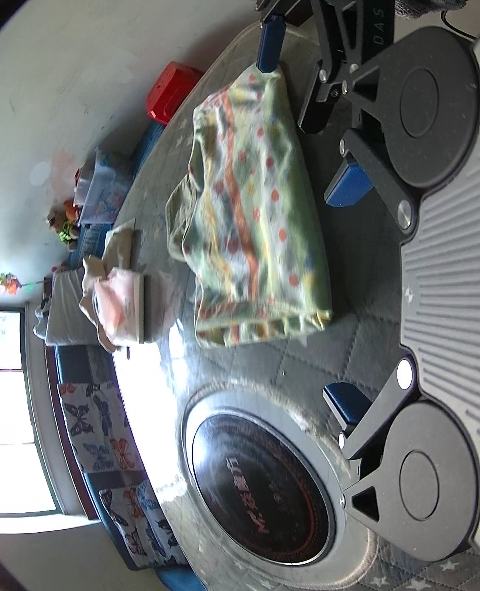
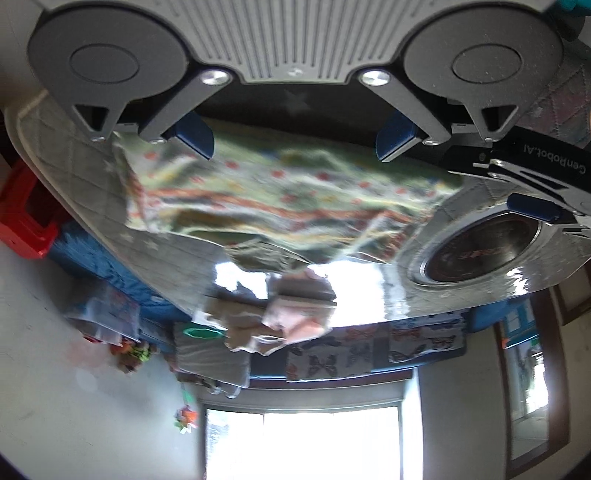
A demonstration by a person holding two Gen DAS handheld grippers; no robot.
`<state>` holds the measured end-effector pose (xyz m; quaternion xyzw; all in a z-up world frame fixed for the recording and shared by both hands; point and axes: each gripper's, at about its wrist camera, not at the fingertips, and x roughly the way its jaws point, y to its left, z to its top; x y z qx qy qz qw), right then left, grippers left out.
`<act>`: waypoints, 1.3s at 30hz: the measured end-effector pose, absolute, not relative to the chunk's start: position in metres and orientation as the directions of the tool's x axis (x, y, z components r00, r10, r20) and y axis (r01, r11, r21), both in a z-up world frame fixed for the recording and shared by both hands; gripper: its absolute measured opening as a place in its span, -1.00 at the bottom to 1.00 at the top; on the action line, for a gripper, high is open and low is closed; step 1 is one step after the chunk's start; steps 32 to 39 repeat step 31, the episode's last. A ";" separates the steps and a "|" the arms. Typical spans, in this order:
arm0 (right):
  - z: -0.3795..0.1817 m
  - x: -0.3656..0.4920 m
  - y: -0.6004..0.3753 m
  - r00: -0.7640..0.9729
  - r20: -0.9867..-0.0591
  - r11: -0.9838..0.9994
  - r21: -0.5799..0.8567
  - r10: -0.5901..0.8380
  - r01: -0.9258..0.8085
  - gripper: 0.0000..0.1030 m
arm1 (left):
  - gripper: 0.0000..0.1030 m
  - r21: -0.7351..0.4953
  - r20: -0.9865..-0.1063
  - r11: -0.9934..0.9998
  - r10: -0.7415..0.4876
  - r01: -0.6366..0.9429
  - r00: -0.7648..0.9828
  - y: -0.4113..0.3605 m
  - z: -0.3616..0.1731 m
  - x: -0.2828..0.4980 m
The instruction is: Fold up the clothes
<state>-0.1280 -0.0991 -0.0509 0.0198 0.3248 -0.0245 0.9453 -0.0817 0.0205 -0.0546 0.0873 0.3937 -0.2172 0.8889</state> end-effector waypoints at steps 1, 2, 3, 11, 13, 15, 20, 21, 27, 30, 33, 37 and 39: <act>-0.051 -0.129 -0.102 0.786 -0.617 0.997 0.023 -0.039 0.068 0.87 | 1.00 -0.013 -0.738 0.888 -0.319 0.459 0.595 0.017 -0.054 -0.082; -0.051 -0.130 -0.105 0.785 -0.618 0.997 0.025 -0.044 0.076 0.87 | 1.00 -0.012 -0.737 0.887 -0.320 0.462 0.595 0.015 -0.055 -0.082; -0.051 -0.131 -0.107 0.783 -0.621 0.996 0.025 -0.049 0.082 0.87 | 1.00 -0.011 -0.736 0.885 -0.322 0.465 0.595 0.012 -0.055 -0.083; -0.058 -0.137 -0.111 0.771 -0.634 0.995 0.024 -0.058 0.094 0.87 | 1.00 -0.009 -0.750 0.880 -0.320 0.475 0.579 0.004 -0.062 -0.090; -0.059 -0.137 -0.112 0.768 -0.638 0.995 0.025 -0.057 0.095 0.87 | 1.00 -0.008 -0.753 0.879 -0.318 0.476 0.576 0.004 -0.064 -0.092; -0.060 -0.138 -0.112 0.767 -0.639 0.995 0.024 -0.058 0.095 0.88 | 1.00 -0.006 -0.754 0.879 -0.317 0.476 0.575 0.004 -0.065 -0.093; -0.060 -0.136 -0.111 0.767 -0.639 0.996 0.020 -0.058 0.092 0.88 | 1.00 -0.015 -0.748 0.886 -0.318 0.464 0.583 0.008 -0.064 -0.092; -0.059 -0.134 -0.109 0.768 -0.637 0.996 0.019 -0.056 0.089 0.88 | 1.00 -0.018 -0.745 0.888 -0.319 0.460 0.586 0.010 -0.063 -0.091; -0.056 -0.123 -0.098 0.777 -0.628 0.999 0.007 -0.037 0.053 0.92 | 1.00 -0.015 -0.726 0.907 -0.300 0.422 0.619 0.023 -0.057 -0.084; -0.053 -0.115 -0.089 0.784 -0.621 1.000 0.006 -0.018 0.027 0.94 | 1.00 -0.008 -0.725 0.917 -0.280 0.398 0.630 0.032 -0.055 -0.077; -0.052 -0.112 -0.087 0.785 -0.619 1.000 0.006 -0.011 0.020 0.94 | 1.00 -0.004 -0.725 0.920 -0.273 0.392 0.632 0.035 -0.054 -0.075; -0.052 -0.112 -0.087 0.785 -0.619 1.000 0.006 -0.011 0.020 0.94 | 1.00 -0.004 -0.725 0.920 -0.273 0.392 0.632 0.035 -0.054 -0.075; -0.052 -0.112 -0.087 0.785 -0.619 1.000 0.006 -0.011 0.020 0.94 | 1.00 -0.004 -0.725 0.920 -0.273 0.392 0.632 0.035 -0.054 -0.075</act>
